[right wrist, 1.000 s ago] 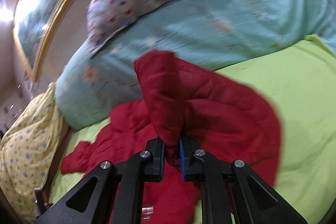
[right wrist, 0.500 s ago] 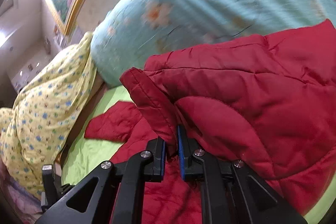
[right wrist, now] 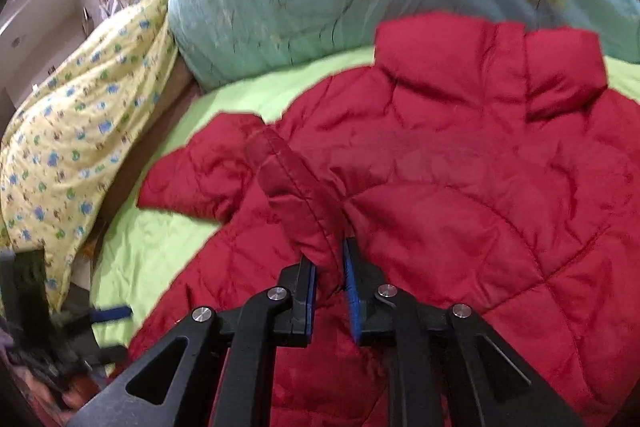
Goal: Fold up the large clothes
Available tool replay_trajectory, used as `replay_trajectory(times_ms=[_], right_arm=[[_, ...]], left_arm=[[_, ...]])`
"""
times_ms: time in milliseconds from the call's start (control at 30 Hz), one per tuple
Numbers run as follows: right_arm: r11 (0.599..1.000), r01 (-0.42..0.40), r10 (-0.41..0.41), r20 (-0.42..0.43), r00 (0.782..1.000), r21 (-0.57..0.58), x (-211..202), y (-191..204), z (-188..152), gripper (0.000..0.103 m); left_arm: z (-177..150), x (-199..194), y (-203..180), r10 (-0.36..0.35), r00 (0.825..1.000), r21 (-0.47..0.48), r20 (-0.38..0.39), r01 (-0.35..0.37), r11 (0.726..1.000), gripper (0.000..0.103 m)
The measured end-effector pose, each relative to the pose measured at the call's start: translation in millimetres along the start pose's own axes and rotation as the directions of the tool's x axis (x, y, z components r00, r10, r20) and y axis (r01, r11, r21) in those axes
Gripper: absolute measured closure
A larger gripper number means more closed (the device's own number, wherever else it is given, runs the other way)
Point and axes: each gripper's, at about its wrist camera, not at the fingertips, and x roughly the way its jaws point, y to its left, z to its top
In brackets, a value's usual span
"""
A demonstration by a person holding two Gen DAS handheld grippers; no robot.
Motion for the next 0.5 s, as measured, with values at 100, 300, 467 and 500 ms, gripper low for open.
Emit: replay_trajectory(times_ms=[100,300,467,500], right_arm=[[1.000,-0.025,0.025,-0.009,1.000,-0.006,4.4,-0.9,-4.2,0.075],[0.996,-0.074,0.073,-0.014,0.997,-0.058,-0.4,14.8,-11.6,0.029],[0.997,-0.056,0.054,-0.028,0.998,-0.054,-16.1,12.5,-27.1,0.029],[0.998,-0.049,0.048,-0.028,0.998,-0.034,-23.7,6.4,-32.2,0.029]], left_arm=[[32.2,16.6,-8.0,-0.055,0.998,0.002,-0.012,0.055,0.998,0.000],[77.3,54.7,-30.9,-0.126,0.991,-0.002,-0.054,0.126,0.992,0.000],[86.8,93.2,-53.0,-0.130,0.984,0.032,-0.121,0.135,0.990,0.003],[87.1,100.7,-57.3,-0.144,0.980,0.035,-0.139,0.150,0.988,0.008]])
